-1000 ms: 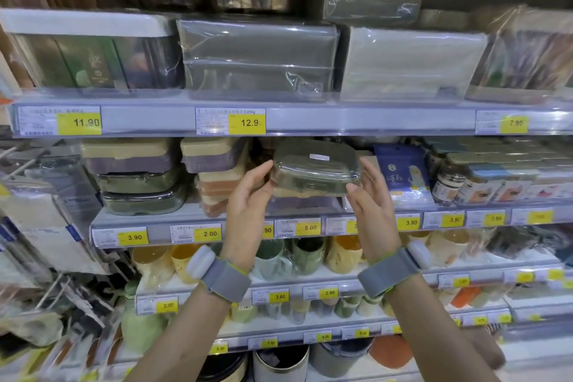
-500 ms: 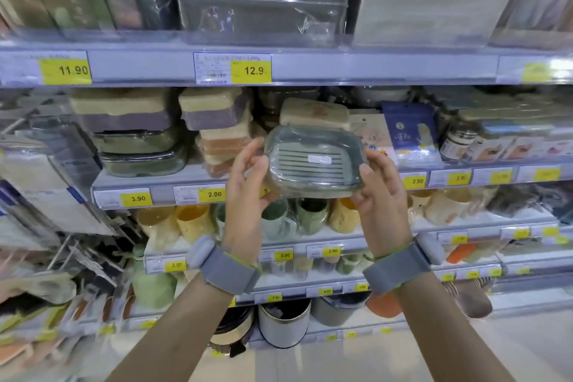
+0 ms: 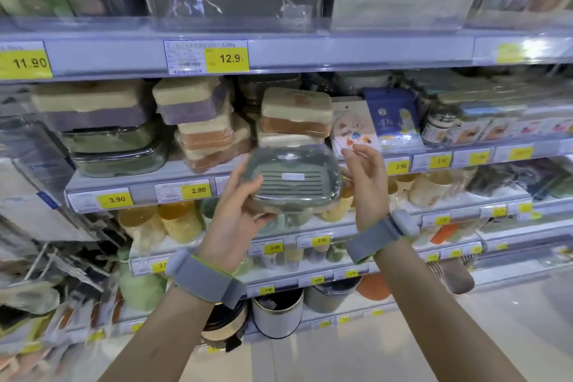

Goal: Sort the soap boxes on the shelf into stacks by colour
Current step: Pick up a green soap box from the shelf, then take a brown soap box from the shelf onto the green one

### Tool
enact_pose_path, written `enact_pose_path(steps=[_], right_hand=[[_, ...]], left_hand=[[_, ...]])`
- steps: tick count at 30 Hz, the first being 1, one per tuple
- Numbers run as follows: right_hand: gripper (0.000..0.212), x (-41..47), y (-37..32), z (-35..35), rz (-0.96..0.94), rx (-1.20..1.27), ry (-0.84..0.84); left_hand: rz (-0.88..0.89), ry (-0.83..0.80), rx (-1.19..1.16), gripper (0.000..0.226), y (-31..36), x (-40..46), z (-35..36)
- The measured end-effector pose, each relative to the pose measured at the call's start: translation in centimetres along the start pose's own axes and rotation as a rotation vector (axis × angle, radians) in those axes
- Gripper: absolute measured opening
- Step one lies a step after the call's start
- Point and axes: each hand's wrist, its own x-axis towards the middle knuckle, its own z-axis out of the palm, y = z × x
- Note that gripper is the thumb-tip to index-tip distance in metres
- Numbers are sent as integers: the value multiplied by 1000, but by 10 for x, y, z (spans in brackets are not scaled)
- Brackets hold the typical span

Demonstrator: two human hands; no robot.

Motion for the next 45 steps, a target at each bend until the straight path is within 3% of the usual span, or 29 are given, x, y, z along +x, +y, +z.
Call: enact_pose_path(steps=[3,10,14,19,24,31,36,45], right_hand=[[28,31,-11,-5,-117,-213,-59],[68,77,-19,12,-232,-610,-202],[78,84,-19,27,-233,-676,-278],[106,92,-16,35,-178,-732,-355],[97,98,-26,34,-166,-902,-362],[95,101,-27,39,-130,-850,-330],[97,97,-31,39,-94,-1032,-287],[109,98,-35,32,-112,-902,-322]], left_hand=[[-120,-57,-153,53,-3,-3,-8],[-225,-57,-192,57,-9,-7,-17],[-236,-40,-176,58,-7,-7,-21],[-249,0,-251,61,-3,-9,-22],[-253,37,-328,57,-1,-12,-25],[-257,39,-327,49,-1,-13,-29],[-258,29,-327,45,2,-12,-31],[-240,74,-339,48,-3,-5,-35]])
